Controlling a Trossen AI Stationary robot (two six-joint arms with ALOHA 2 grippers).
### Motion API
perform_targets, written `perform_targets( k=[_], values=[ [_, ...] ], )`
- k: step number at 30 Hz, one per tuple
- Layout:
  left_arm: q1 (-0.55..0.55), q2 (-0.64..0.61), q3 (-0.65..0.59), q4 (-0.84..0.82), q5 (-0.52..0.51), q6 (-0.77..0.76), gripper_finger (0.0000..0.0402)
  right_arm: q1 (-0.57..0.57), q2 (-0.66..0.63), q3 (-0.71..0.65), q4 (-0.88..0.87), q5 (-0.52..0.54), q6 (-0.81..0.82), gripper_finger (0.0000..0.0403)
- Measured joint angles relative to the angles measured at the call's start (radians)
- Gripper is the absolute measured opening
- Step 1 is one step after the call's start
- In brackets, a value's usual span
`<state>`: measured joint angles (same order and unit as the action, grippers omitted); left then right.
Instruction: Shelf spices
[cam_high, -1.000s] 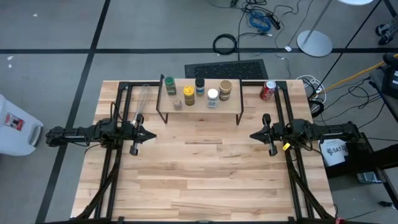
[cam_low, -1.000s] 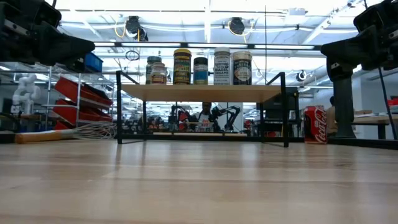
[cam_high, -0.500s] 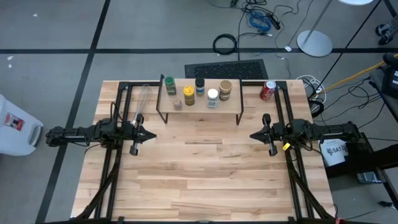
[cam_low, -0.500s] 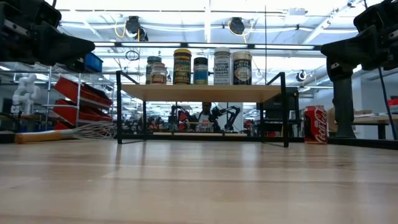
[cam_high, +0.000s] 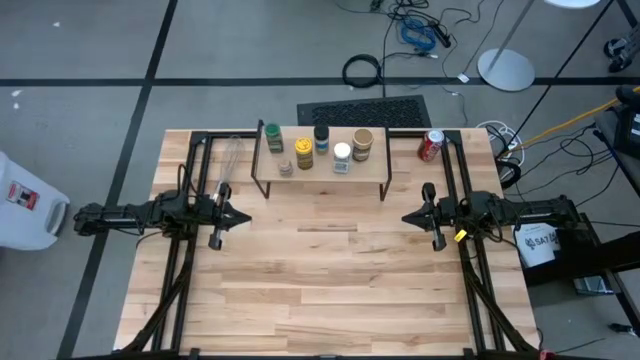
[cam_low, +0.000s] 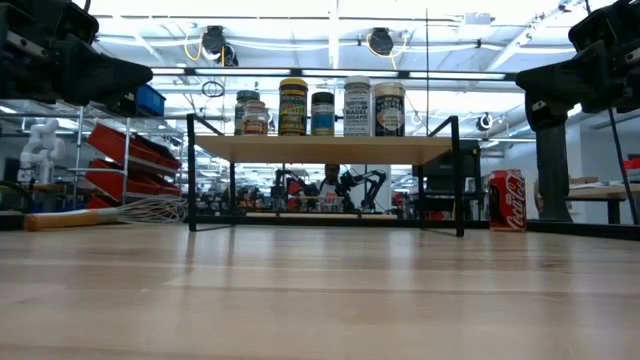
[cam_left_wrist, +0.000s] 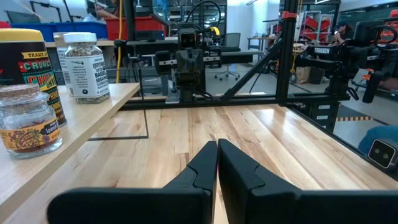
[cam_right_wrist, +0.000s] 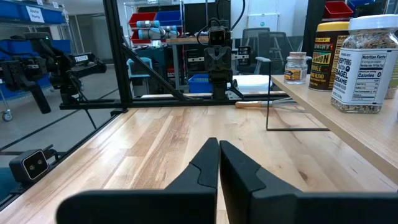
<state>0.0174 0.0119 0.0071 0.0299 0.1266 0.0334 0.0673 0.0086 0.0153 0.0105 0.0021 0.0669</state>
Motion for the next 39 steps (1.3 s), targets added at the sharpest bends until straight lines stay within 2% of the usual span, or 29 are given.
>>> perform_targets(
  k=[39],
  values=[
    [0.000, 0.000, 0.000, 0.000, 0.000, 0.000, 0.0022, 0.000, 0.000, 0.000, 0.016, 0.000, 0.000, 0.0000]
  ],
)
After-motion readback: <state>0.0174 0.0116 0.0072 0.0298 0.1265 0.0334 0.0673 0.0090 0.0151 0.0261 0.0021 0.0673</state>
